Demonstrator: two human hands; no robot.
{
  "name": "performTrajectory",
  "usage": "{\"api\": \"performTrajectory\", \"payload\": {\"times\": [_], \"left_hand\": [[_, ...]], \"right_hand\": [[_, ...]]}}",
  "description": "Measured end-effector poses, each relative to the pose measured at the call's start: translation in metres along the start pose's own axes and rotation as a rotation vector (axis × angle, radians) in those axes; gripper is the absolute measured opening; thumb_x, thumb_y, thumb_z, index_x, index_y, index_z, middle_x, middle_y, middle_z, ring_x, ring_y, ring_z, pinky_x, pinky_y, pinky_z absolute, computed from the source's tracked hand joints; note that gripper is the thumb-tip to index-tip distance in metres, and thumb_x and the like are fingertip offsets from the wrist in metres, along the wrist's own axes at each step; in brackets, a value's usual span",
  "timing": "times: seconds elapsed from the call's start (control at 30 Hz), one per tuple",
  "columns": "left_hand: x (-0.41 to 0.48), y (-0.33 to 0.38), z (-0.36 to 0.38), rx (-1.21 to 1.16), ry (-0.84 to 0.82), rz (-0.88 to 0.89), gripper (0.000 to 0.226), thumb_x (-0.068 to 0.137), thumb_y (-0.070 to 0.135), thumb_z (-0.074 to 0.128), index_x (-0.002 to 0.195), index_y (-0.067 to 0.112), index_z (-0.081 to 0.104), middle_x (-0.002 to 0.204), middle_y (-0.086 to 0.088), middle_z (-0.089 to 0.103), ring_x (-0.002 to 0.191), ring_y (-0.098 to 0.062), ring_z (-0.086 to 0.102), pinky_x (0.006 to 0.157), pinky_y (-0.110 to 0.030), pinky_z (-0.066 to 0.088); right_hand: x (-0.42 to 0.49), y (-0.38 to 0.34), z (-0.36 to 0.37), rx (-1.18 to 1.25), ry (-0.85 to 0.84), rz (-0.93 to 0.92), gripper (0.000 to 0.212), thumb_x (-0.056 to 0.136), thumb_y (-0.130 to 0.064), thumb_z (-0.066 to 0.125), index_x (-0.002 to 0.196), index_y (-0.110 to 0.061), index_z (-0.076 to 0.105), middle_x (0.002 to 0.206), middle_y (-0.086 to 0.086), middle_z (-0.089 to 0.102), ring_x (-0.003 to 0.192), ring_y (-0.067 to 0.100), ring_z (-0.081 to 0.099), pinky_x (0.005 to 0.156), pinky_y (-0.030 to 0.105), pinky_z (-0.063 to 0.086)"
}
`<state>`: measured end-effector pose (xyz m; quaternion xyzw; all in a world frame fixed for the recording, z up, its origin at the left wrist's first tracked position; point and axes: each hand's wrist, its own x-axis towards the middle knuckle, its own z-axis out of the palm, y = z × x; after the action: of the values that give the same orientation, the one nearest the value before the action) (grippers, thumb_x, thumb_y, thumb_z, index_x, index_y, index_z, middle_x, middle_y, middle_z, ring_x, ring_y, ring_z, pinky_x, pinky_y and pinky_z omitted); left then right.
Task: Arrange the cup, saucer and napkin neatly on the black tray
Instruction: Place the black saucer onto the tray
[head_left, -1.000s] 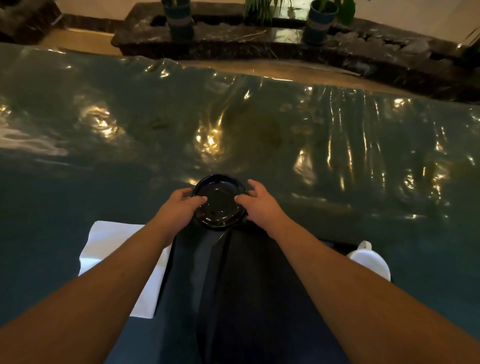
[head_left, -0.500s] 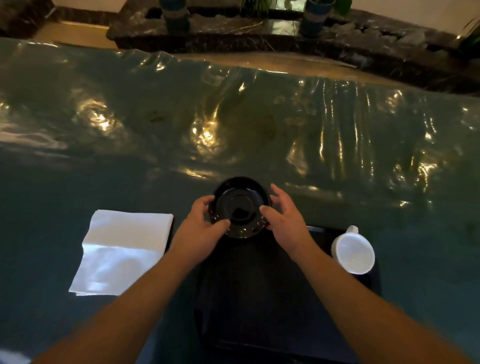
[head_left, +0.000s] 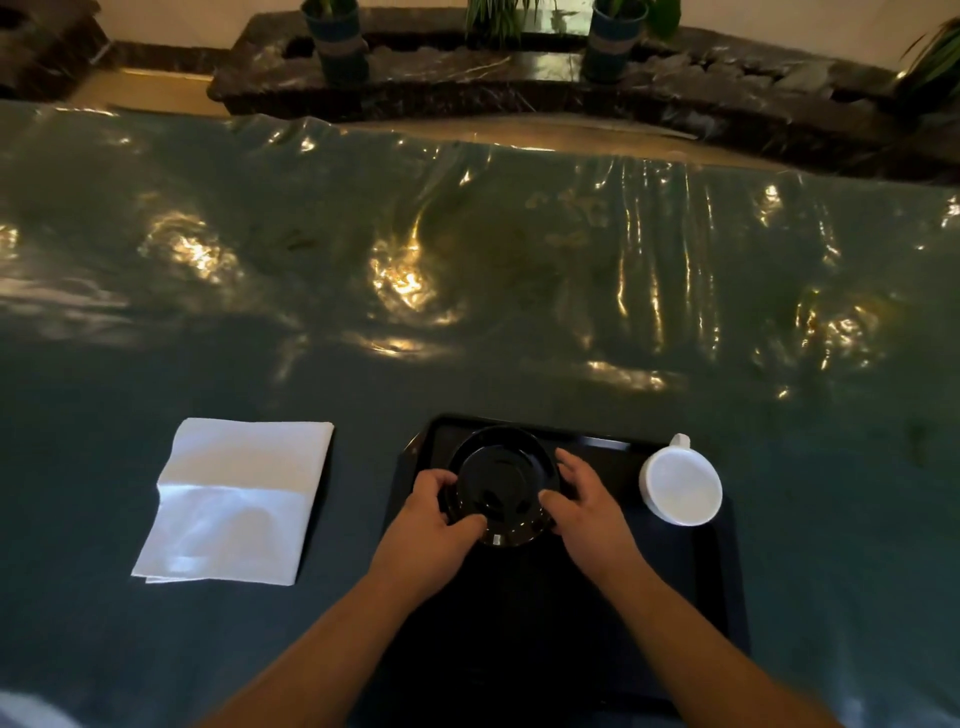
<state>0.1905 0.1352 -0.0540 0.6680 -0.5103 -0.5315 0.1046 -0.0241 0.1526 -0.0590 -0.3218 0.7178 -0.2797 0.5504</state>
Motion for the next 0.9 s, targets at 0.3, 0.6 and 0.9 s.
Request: {"api": "performTrajectory", "payload": {"times": [0.3,0.6,0.9], "left_hand": [[0.001,0.004,-0.011,0.088,0.100,0.057,0.062,0.071,0.060,0.061,0.129,0.053,0.038,0.119,0.017,0.063,0.096,0.000,0.065,0.069,-0.031,0.054],[0.005,-0.016,-0.048,0.187,0.267,0.117,0.038,0.078,0.057,0.059,0.114,0.052,0.047,0.090,0.021,0.067,0.070,0.006,0.064,0.055,-0.018,0.042],[0.008,-0.097,-0.172,0.200,0.653,-0.024,0.045,0.083,0.033,0.076,0.123,0.024,0.060,0.123,-0.009,0.067,0.102,-0.031,0.065,0.077,-0.037,0.045]], "right_hand": [[0.008,-0.003,0.010,-0.147,-0.028,-0.048,0.081,0.071,-0.051,0.067,0.149,-0.046,0.045,0.133,-0.022,0.060,0.112,0.008,0.068,0.105,0.043,0.053],[-0.001,-0.022,0.024,-0.463,0.163,-0.267,0.069,0.089,-0.030,0.067,0.154,-0.029,0.042,0.152,-0.003,0.051,0.137,0.019,0.048,0.113,0.046,0.043],[-0.027,-0.069,0.162,-0.414,-0.251,-0.447,0.028,0.092,-0.022,0.069,0.119,-0.028,0.067,0.106,-0.013,0.065,0.092,0.005,0.062,0.089,0.032,0.053]]}}
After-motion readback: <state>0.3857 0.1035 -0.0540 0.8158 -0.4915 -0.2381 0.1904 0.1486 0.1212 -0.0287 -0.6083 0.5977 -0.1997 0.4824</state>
